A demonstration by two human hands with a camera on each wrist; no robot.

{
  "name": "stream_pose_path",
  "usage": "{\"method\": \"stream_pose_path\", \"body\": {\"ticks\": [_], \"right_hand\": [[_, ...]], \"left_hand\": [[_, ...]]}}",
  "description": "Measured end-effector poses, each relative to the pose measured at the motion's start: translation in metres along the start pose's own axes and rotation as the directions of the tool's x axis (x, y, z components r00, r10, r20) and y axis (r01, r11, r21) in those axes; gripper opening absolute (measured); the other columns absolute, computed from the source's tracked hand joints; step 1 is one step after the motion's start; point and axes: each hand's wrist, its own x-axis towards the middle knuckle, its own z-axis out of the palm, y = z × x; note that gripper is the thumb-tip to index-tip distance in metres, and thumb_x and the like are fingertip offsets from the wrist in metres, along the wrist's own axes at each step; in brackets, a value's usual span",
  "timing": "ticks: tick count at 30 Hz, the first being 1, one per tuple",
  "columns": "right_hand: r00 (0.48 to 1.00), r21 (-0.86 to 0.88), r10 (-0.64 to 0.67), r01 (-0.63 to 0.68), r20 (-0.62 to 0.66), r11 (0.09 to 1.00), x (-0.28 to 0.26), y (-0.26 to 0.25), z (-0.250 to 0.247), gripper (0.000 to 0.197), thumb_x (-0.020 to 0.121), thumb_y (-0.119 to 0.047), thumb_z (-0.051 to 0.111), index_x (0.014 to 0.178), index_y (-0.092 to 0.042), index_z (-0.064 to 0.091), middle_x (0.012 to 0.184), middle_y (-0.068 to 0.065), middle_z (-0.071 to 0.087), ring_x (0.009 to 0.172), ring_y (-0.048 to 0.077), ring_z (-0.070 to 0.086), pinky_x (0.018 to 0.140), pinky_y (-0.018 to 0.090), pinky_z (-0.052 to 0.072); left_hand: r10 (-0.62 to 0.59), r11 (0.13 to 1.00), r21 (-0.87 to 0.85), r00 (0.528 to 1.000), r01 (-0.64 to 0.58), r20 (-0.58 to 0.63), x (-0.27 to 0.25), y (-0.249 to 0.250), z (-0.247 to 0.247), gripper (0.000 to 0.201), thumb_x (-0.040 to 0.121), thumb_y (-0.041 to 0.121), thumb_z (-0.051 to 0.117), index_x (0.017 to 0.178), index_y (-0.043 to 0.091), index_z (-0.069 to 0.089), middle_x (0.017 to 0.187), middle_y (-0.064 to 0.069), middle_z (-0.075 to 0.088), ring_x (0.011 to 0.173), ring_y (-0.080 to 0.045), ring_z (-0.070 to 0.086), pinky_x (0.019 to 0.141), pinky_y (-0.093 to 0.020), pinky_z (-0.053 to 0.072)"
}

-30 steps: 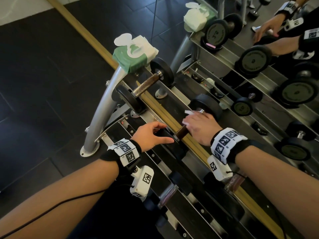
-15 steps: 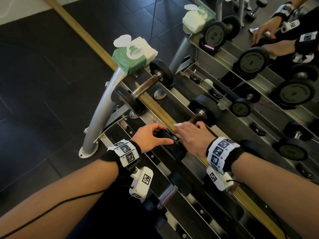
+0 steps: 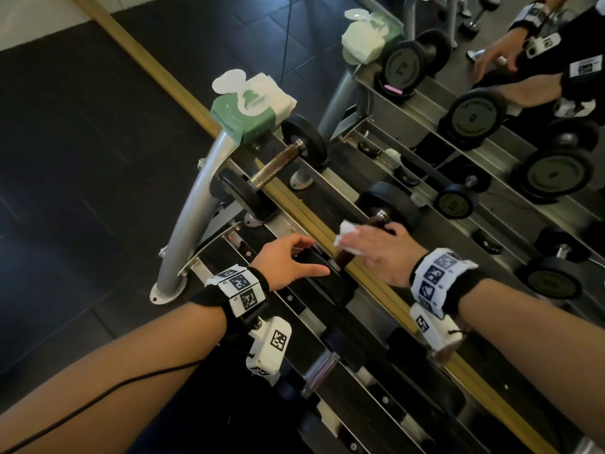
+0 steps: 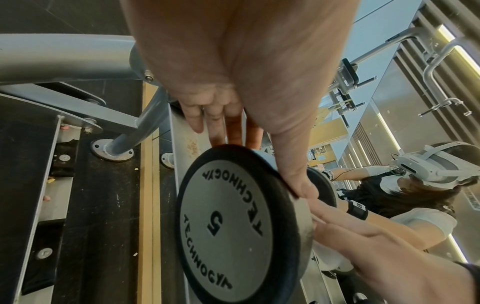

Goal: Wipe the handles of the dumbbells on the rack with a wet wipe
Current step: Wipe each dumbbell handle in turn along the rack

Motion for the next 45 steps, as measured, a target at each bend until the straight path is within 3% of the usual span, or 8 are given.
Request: {"method": "stream_pose_path", "body": {"ticks": [10,16,23,32,38,41,43,45], "right_hand": [[0.993,-0.059,-0.114,0.116,0.033,0.992,-0.005,-0.024,0.033,0.068,0.096,-0.015,0.048,0.155,-0.029,0.018,0.162,-0.015,0.013,0.151,0.014,0.002,0.120,0.039,0.006],[0.984,0.169,0.122,-0.099,-0.131,0.981,0.000,0.023,0.007,0.056,0.100,-0.006,0.035,0.154,-0.020,0.028,0.162,0.004,0.024,0.151,0.024,0.014,0.123,0.041,0.013],[0.989,0.161,-0.083,0.102,-0.120,0.982,-0.017,-0.022,0.048,0.080,0.089,-0.001,0.054,0.155,-0.025,0.017,0.161,-0.003,0.021,0.150,0.014,0.003,0.121,0.037,0.008],[0.968,0.240,0.161,-0.113,-0.193,0.964,-0.014,-0.006,0.029,0.073,0.095,-0.003,0.044,0.156,-0.017,0.008,0.165,0.009,0.007,0.151,0.026,0.010,0.123,0.043,0.016],[0.981,0.319,0.008,0.056,-0.196,0.946,-0.029,-0.037,0.051,0.069,0.095,0.001,0.049,0.155,-0.006,0.016,0.163,0.009,0.014,0.145,0.012,-0.006,0.100,0.004,-0.026],[0.991,0.572,0.133,-0.101,-0.015,0.814,-0.036,-0.039,0.050,0.048,0.103,-0.010,0.038,0.150,-0.016,0.037,0.158,0.006,0.033,0.145,0.015,0.027,0.116,0.013,0.005],[0.951,0.722,0.297,-0.261,0.080,0.641,-0.048,-0.038,0.044,0.036,0.104,-0.029,0.041,0.136,-0.026,0.057,0.135,0.006,0.058,0.116,0.012,0.056,0.103,0.027,0.037],[0.911,0.842,0.406,-0.277,0.076,0.464,-0.058,-0.033,0.041,0.033,0.103,-0.030,0.042,0.130,-0.024,0.062,0.121,-0.002,0.062,0.104,0.008,0.057,0.095,0.028,0.037]], "left_hand": [[0.005,0.998,0.057,1.000,-0.005,0.004,0.003,0.000,0.000,0.064,0.074,0.050,0.080,0.130,0.033,0.056,0.129,0.010,0.059,0.120,-0.008,0.054,0.102,-0.030,0.044],[-0.005,0.997,0.075,1.000,0.004,0.018,0.002,0.000,-0.002,0.065,0.074,0.054,0.078,0.131,0.035,0.055,0.132,0.010,0.056,0.120,-0.008,0.052,0.095,-0.026,0.042],[-0.002,0.995,0.100,1.000,0.000,0.017,0.002,0.002,-0.001,0.062,0.075,0.053,0.078,0.130,0.034,0.056,0.129,0.007,0.059,0.120,-0.012,0.055,0.104,-0.041,0.047],[-0.010,0.992,0.124,0.999,0.003,0.053,0.005,0.004,-0.003,0.059,0.076,0.051,0.077,0.128,0.031,0.057,0.122,0.005,0.059,0.112,-0.014,0.058,0.098,-0.039,0.052],[-0.014,0.981,0.196,0.999,0.004,0.047,0.009,0.008,-0.004,0.056,0.074,0.054,0.077,0.122,0.031,0.060,0.115,0.009,0.062,0.107,-0.010,0.059,0.093,-0.031,0.048],[-0.013,0.979,0.205,0.999,0.003,0.046,0.009,0.007,-0.004,0.055,0.076,0.052,0.077,0.123,0.031,0.060,0.114,0.010,0.062,0.106,-0.009,0.059,0.090,-0.029,0.048],[-0.009,0.978,0.206,0.999,-0.001,0.049,0.009,0.006,-0.003,0.055,0.077,0.052,0.076,0.125,0.031,0.058,0.114,0.010,0.061,0.106,-0.009,0.059,0.083,-0.025,0.047],[-0.017,0.979,0.204,0.998,0.005,0.057,0.010,0.005,-0.004,0.057,0.077,0.052,0.076,0.127,0.031,0.057,0.116,0.009,0.061,0.106,-0.011,0.059,0.087,-0.030,0.051]]}}
